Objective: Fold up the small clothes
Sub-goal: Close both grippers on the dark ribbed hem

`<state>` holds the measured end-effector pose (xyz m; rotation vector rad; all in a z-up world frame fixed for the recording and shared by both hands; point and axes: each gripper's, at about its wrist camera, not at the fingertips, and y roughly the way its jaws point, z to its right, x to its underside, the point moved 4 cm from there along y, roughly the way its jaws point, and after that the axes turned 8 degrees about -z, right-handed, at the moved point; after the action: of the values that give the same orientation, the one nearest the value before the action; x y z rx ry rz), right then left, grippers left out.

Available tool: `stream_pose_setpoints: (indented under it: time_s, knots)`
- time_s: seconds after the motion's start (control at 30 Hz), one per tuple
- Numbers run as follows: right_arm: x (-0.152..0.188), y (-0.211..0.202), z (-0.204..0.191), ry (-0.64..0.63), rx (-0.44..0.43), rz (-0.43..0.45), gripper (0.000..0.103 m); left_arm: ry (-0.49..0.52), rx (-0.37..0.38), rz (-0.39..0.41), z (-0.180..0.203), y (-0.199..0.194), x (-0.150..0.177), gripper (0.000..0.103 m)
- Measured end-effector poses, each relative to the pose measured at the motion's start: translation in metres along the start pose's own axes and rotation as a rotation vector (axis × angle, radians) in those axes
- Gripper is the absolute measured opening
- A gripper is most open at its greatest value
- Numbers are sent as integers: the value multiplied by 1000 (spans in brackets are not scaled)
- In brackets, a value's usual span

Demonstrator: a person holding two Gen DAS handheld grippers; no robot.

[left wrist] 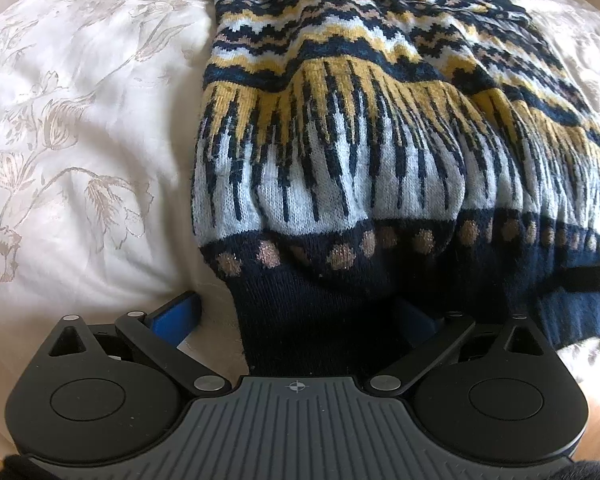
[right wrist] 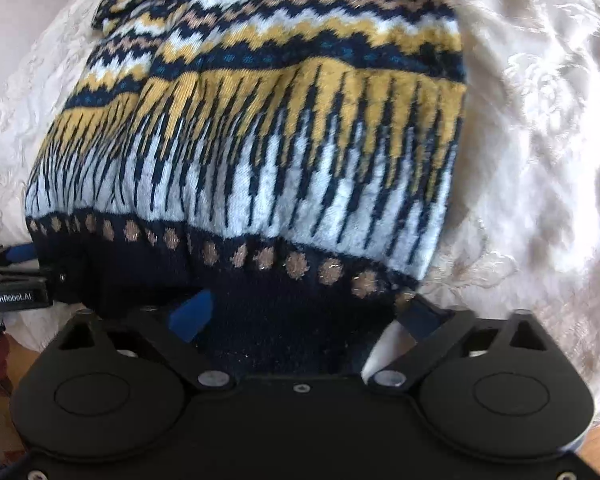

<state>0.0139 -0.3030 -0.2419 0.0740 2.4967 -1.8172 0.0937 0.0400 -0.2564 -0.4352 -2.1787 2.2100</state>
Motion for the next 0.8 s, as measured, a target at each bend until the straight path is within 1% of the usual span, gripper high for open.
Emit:
stream_pose_setpoints:
  time_s: [0.03,0.07,0.17,0.2,0.23,0.27,0.37,0.5,0.6,0.77,0.8]
  knots:
    - [1,-2,1,5,8,7,75,4,0,-1,0,-1,0,102]
    - [2,-5,3,10,10,13,71,5,-1,0,-1,0,-2,102]
    - [6,-11,9,26,-33,20,46,6,-6,7,-1,-4,-1,101]
    - [7,-12,8,31,-55,18,26,7,-8,11,0,-6,1,101]
    - [8,-13,10,34,-80,14,15,7,-11,16,0,-8,3,100]
    - [9,-14,10,34,-92,14,14,5,-13,24,0,-10,4,97]
    - [11,-20,8,23,-83,25,13,-8,-6,45,-1,-16,9,92]
    - [13,-31,14,45,-73,48,12,-19,13,62,-4,-22,16,90]
    - [15,-33,19,59,-70,45,12,-28,27,80,-9,-26,23,90]
    - [16,-31,18,39,-1,41,11,-53,41,100,-12,-29,30,89]
    - [16,-31,19,37,15,42,10,-58,43,103,-11,-28,26,89]
